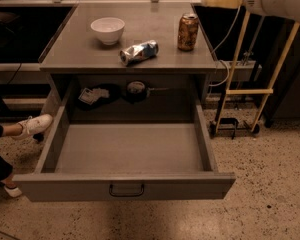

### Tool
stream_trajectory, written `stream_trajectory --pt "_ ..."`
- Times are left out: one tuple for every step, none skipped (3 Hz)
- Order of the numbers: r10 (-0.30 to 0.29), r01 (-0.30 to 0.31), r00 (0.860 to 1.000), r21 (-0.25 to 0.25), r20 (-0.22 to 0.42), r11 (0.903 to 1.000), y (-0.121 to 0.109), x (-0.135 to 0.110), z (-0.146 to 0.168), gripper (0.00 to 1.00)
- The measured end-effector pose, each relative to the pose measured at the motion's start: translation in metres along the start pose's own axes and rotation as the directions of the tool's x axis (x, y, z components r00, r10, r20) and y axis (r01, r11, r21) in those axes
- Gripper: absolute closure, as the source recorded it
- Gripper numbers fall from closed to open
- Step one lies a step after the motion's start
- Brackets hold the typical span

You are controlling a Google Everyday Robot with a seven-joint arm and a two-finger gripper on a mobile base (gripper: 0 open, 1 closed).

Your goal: Pick orange can from top drawer and place on counter

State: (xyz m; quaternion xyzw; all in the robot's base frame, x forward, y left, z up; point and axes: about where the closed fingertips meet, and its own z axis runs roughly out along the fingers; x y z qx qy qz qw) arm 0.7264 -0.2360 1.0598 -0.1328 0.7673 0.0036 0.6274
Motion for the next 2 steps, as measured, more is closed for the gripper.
stream_trajectory --pt "-0.013 0.003 0.995 0.103 0.096 0.9947 -0.025 -0.021 -0.076 0.0" --pt "0.031 -0.036 0.998 0.095 0.055 0.9949 -0.015 0.01 -0.081 0.0"
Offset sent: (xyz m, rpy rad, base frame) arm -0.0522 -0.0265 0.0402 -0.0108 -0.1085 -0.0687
